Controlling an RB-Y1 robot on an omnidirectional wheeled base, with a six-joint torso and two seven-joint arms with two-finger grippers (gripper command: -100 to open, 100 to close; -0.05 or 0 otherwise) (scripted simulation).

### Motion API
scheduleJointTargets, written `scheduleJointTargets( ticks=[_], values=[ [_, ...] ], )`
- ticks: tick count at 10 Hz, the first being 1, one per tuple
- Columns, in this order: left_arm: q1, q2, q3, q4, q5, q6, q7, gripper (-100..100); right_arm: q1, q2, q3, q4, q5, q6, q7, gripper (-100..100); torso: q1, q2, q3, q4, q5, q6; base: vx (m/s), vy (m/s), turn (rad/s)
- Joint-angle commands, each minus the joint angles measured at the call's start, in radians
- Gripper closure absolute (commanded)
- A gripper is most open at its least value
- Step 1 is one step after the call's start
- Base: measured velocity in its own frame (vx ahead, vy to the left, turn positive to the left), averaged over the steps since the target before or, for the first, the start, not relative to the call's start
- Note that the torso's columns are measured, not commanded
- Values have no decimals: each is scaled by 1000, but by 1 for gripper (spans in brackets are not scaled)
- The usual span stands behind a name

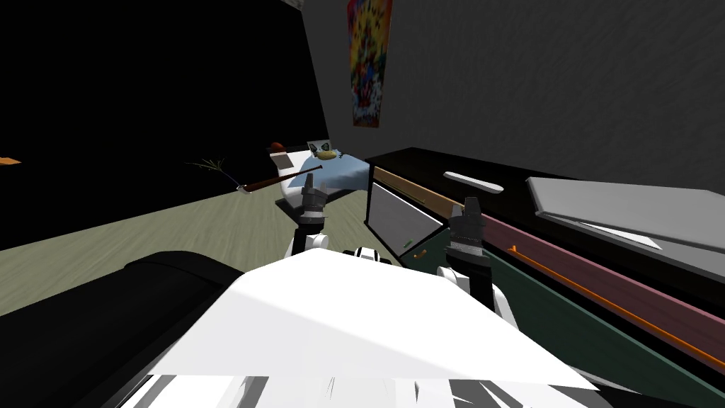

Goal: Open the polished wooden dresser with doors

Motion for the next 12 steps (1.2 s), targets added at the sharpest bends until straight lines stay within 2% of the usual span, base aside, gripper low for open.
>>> scheduleJointTargets(
  ticks=[1, 12],
  values=[
    [0, 0, 0, 0, 0, 0, 0, 0, 18, -65, -29, 14, 58, -10, 58, -100, 0, 0, 0, 0, 0, 0, 7, 39, 24],
    [0, 0, 0, 0, 0, 0, 0, 0, 121, -385, -199, 82, 373, -62, 358, -100, 0, 0, 0, 0, 0, 0, 7, 48, 34]
  ],
)
